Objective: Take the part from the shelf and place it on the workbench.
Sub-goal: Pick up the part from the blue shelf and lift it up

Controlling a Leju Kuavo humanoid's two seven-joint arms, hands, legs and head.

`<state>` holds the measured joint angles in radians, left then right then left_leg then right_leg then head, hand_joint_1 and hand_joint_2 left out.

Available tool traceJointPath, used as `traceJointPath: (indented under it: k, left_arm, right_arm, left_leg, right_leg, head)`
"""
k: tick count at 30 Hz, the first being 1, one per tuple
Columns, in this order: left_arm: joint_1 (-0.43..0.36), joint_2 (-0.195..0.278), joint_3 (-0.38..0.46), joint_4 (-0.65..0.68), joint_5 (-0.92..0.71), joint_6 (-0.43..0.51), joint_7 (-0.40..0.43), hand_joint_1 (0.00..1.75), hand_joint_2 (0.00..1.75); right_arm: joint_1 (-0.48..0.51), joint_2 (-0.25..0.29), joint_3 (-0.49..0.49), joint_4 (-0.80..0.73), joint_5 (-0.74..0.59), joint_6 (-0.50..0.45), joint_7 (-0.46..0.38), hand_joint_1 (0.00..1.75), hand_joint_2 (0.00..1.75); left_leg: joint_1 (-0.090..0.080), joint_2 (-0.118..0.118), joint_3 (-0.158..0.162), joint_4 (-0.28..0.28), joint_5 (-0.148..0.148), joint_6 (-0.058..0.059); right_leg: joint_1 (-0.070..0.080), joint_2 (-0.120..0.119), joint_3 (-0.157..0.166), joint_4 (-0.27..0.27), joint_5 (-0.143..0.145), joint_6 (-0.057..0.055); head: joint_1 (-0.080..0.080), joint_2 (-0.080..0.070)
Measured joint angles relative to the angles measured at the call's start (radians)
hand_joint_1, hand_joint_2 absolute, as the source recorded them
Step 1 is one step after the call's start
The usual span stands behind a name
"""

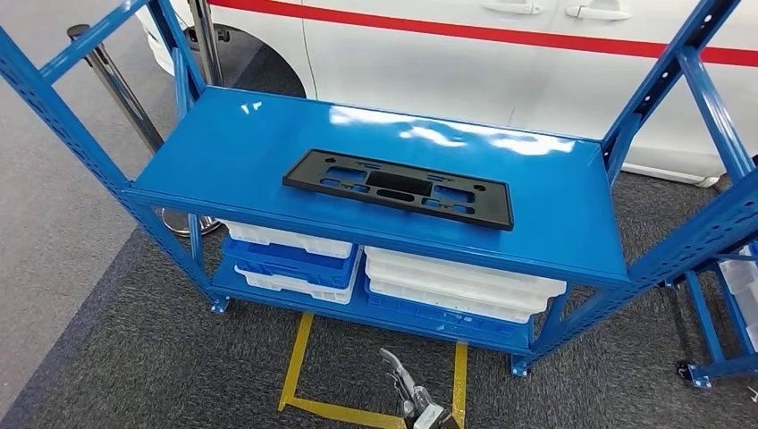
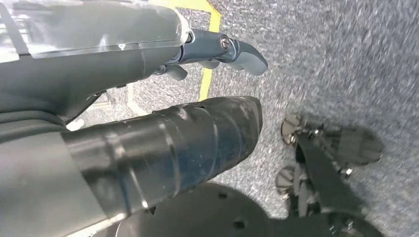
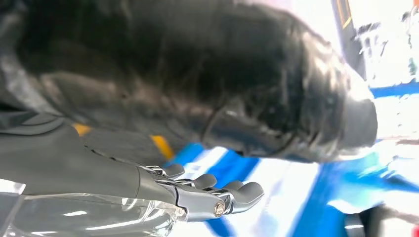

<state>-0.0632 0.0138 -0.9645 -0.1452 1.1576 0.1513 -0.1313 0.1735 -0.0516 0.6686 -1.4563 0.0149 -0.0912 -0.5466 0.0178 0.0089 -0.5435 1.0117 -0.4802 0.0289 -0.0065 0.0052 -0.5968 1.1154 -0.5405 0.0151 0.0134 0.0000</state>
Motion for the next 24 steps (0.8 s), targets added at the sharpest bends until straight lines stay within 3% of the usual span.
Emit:
traceJointPath:
  k: [2,3,4,5,7,9,12,14,17,19,20,21,23,24]
  left_arm:
    - [-0.002,0.002,-0.009,0.001,0.005,-0.002,0.002,0.0,0.0]
    - [-0.002,0.002,-0.012,0.001,0.008,-0.003,0.003,0.0,0.0]
    - [-0.003,0.003,-0.014,0.001,0.011,-0.005,0.004,0.0,0.0]
    - [-0.003,0.003,-0.016,0.002,0.014,-0.007,0.005,0.0,0.0]
    - [-0.003,0.003,-0.02,0.002,0.017,-0.011,0.006,0.0,0.0]
    - [-0.005,0.003,-0.025,0.002,0.015,-0.011,0.006,0.0,0.0]
    - [-0.007,0.002,-0.035,0.002,0.012,-0.007,0.006,0.0,0.0]
    - [-0.009,0.001,-0.039,0.002,0.011,-0.002,0.007,0.0,0.0]
    - [-0.01,-0.001,-0.043,0.002,0.011,0.002,0.007,0.0,0.0]
    - [-0.01,-0.002,-0.045,0.002,0.012,0.003,0.007,0.0,0.0]
    - [-0.01,-0.002,-0.046,0.002,0.013,0.004,0.007,0.0,0.0]
    - [-0.01,-0.002,-0.048,0.002,0.013,0.004,0.007,0.0,0.0]
    - [-0.011,-0.002,-0.053,0.003,0.014,0.004,0.007,0.0,0.0]
    - [-0.011,-0.002,-0.056,0.003,0.015,0.004,0.007,0.0,0.0]
  right_arm:
    - [-0.013,-0.023,0.039,-0.036,0.027,-0.016,0.002,0.0,0.0]
    - [-0.018,-0.035,0.054,-0.048,0.04,-0.023,0.004,0.0,0.0]
    - [-0.022,-0.045,0.066,-0.056,0.052,-0.029,0.007,0.0,0.0]
    - [-0.024,-0.054,0.076,-0.064,0.062,-0.034,0.01,0.0,0.0]
    - [-0.028,-0.068,0.092,-0.075,0.075,-0.039,0.014,0.0,0.0]
    - [-0.029,-0.079,0.102,-0.083,0.082,-0.041,0.015,0.0,0.0]
    - [-0.025,-0.095,0.116,-0.099,0.092,-0.056,0.009,0.0,0.0]
    - [-0.019,-0.107,0.122,-0.111,0.094,-0.068,0.003,0.0,0.0]
    - [-0.015,-0.121,0.127,-0.13,0.094,-0.074,0.001,0.0,0.0]
    - [-0.018,-0.126,0.129,-0.142,0.092,-0.082,-0.001,0.0,0.0]
    - [-0.02,-0.128,0.131,-0.151,0.091,-0.087,-0.002,0.0,0.0]
    - [-0.024,-0.128,0.133,-0.16,0.091,-0.091,-0.005,0.0,0.0]
    - [-0.027,-0.13,0.137,-0.174,0.093,-0.101,-0.01,0.0,0.0]
    - [-0.028,-0.131,0.139,-0.178,0.096,-0.105,-0.013,0.0,0.0]
  left_leg:
    - [-0.002,0.002,0.0,0.0,0.0,0.005]
    - [-0.003,0.002,0.0,0.001,0.0,0.006]
    - [-0.004,0.001,0.0,0.002,-0.002,0.006]
    - [-0.004,0.001,0.001,0.004,-0.003,0.006]
    - [-0.004,-0.001,0.005,0.007,-0.008,0.002]
    - [-0.008,-0.002,0.006,0.012,-0.012,-0.006]
    - [-0.011,-0.002,0.004,0.011,-0.014,-0.02]
    - [-0.008,-0.002,-0.004,0.034,-0.034,-0.031]
    - [-0.004,-0.003,-0.074,0.19,-0.121,-0.042]
    - [-0.001,-0.002,-0.116,0.276,-0.144,-0.046]
    - [0.0,-0.002,-0.114,0.271,-0.127,-0.047]
    - [0.001,-0.002,-0.094,0.227,-0.093,-0.047]
    - [0.001,-0.003,-0.033,0.093,-0.031,-0.044]
    - [-0.001,-0.004,-0.012,0.045,-0.015,-0.04]
  right_leg:
    - [-0.002,-0.001,-0.06,0.128,-0.062,0.005]
    - [-0.003,-0.001,-0.085,0.18,-0.076,0.007]
    - [-0.004,-0.001,-0.094,0.198,-0.071,0.007]
    - [-0.005,-0.001,-0.086,0.178,-0.047,0.007]
    - [-0.006,-0.003,-0.027,0.052,0.023,0.002]
    - [-0.002,-0.004,0.019,-0.052,0.057,-0.005]
    - [0.0,-0.002,0.024,-0.074,0.058,-0.015]
    - [-0.004,-0.002,0.027,-0.081,0.062,-0.027]
    - [-0.007,-0.005,0.028,-0.086,0.064,-0.038]
    - [-0.006,-0.005,0.027,-0.085,0.063,-0.038]
    - [-0.006,-0.003,0.028,-0.084,0.063,-0.038]
    - [-0.007,-0.001,0.03,-0.083,0.062,-0.037]
    - [-0.006,0.001,0.033,-0.081,0.059,-0.03]
    - [-0.005,0.001,0.032,-0.079,0.059,-0.025]
  head:
    - [0.0,0.0]
    - [0.0,0.0]
    - [0.0,0.0]
    - [0.0,0.0]
    - [0.0,0.0]
    - [0.0,0.0]
    - [0.0,0.0]
    - [0.0,0.0]
    - [0.0,0.0]
    - [0.0,0.0]
    - [0.0,0.0]
    - [0.0,0.0]
    - [0.0,0.0]
    - [0.0,0.0]
